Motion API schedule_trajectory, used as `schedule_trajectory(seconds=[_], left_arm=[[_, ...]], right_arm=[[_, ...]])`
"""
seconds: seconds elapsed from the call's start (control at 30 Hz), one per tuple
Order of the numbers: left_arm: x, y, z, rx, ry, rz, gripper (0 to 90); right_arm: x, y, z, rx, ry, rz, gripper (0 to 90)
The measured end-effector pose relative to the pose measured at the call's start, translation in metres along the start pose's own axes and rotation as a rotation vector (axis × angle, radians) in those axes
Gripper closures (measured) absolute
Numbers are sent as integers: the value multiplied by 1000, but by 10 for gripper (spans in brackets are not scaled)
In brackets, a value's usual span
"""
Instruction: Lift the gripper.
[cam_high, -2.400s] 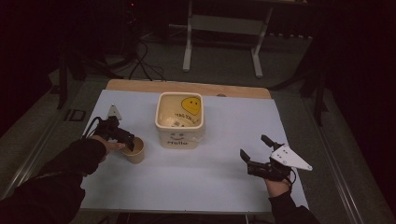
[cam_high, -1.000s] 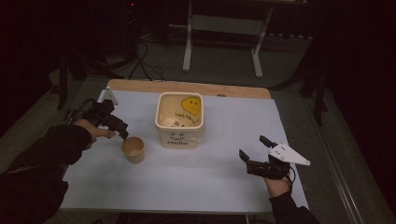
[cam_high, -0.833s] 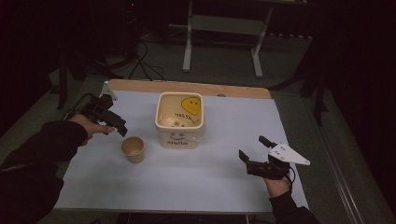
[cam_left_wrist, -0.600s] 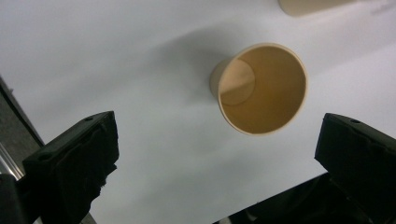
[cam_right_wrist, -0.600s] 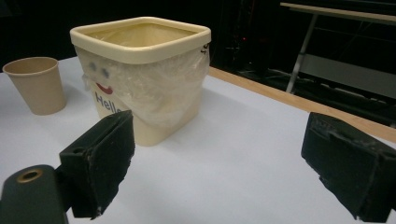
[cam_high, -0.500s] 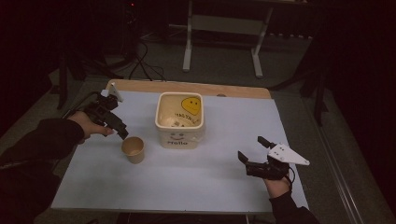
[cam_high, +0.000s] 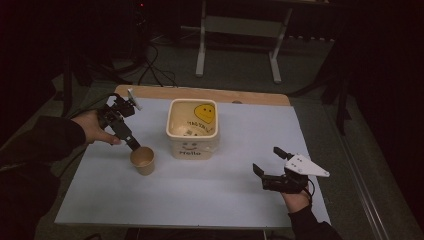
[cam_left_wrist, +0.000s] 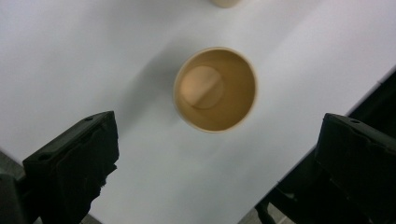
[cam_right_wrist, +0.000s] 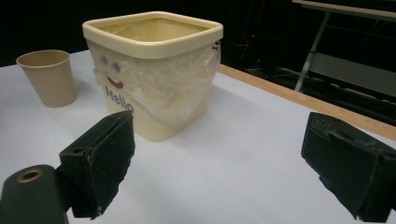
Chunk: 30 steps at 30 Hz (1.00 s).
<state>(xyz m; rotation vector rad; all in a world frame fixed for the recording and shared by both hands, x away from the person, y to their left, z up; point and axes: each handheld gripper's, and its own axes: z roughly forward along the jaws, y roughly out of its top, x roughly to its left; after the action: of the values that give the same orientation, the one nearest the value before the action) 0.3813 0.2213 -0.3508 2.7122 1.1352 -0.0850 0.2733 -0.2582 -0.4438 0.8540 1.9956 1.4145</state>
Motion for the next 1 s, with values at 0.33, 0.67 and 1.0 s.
schedule_trajectory(seconds=[0.33, 0.67, 1.0], left_arm=[[-11, 1, -2, -8, -43, 184, 7], [-26, 11, -8, 16, -42, 325, 8], [-40, 21, -7, 26, -11, 456, 19]], right_arm=[[1, 0, 1, 6, 7, -9, 95], [2, 0, 1, 8, 22, -15, 95], [2, -1, 1, 5, 29, -18, 95]])
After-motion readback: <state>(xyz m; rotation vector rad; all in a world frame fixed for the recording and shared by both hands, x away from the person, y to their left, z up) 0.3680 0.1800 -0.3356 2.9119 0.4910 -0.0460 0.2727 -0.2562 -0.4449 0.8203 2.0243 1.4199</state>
